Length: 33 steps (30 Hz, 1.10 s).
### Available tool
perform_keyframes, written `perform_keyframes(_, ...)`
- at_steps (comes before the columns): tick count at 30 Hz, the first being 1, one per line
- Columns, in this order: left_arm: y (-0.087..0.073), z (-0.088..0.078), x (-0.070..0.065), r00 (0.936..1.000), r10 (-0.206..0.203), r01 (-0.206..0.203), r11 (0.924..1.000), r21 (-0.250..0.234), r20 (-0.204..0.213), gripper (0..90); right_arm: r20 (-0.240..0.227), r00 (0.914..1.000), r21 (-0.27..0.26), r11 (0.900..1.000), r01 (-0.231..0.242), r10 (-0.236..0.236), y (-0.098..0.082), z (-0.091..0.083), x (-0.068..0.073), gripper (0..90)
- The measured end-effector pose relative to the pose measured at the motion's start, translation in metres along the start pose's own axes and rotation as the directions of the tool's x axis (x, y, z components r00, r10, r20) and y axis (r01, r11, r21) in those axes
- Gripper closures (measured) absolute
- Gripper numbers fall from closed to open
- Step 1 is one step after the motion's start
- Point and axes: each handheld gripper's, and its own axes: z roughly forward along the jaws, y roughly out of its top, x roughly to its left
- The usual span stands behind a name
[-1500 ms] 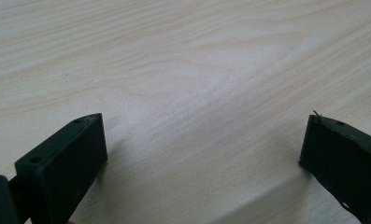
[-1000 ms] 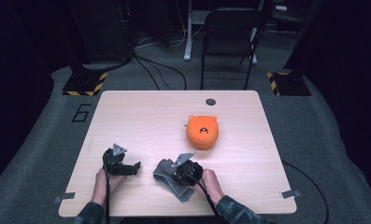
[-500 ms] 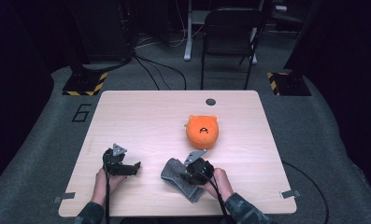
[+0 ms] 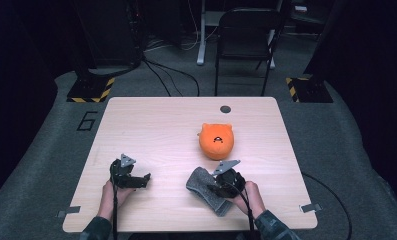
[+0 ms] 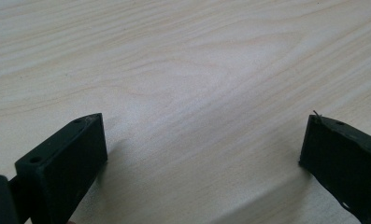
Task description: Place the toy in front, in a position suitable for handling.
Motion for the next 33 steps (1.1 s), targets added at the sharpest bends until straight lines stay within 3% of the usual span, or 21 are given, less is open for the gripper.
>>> perform_keyframes(12,0.0,0.0,0.0,1.0,0.0,0.0,1.0,0.001,0.001,0.5,0.05,0.9958,0.0,0.997,-0.076,0.076,-0.025,-0.027,-0.022,69.3)
perform_keyframes(16,0.0,-0.001,0.0,1.0,0.001,-0.001,1.0,0.006,0.002,0.5,0.082,0.9885,-0.014,0.992,-0.126,0.127,-0.037,-0.039,-0.034,69.3)
perform_keyframes(20,0.0,0.0,0.0,1.0,0.0,0.0,1.0,0.005,0.001,0.5,0.106,0.9837,-0.025,0.989,-0.143,0.145,-0.044,-0.045,-0.043,69.2)
perform_keyframes(22,0.0,0.0,0.0,1.0,0.0,0.0,1.0,0.005,0.001,0.5,0.129,0.9732,-0.038,0.982,-0.187,0.191,-0.051,-0.051,-0.053,69.1)
perform_keyframes(23,0.0,0.0,0.0,1.0,0.0,0.0,1.0,0.005,0.001,0.5,0.129,0.9732,-0.038,0.982,-0.187,0.191,-0.051,-0.051,-0.053,69.1)
perform_keyframes(24,0.0,-0.001,0.0,1.0,0.001,-0.001,1.0,0.006,0.002,0.5,0.146,0.9633,-0.042,0.974,-0.221,0.225,-0.056,-0.053,-0.06,68.9)
perform_keyframes(26,0.0,0.0,0.0,1.0,0.0,0.0,1.0,0.006,0.002,0.5,0.153,0.9609,-0.038,0.973,-0.227,0.23,-0.058,-0.055,-0.064,68.8)
perform_keyframes(27,0.0,0.0,0.0,1.0,0.001,-0.001,1.0,0.006,0.001,0.5,0.173,0.9484,-0.05,0.964,-0.261,0.266,-0.062,-0.058,-0.071,68.6)
perform_keyframes(33,0.0,0.0,0.0,1.0,0.0,0.0,1.0,0.005,0.001,0.5,0.236,0.9084,-0.086,0.938,-0.334,0.345,-0.071,-0.068,-0.094,68.6)
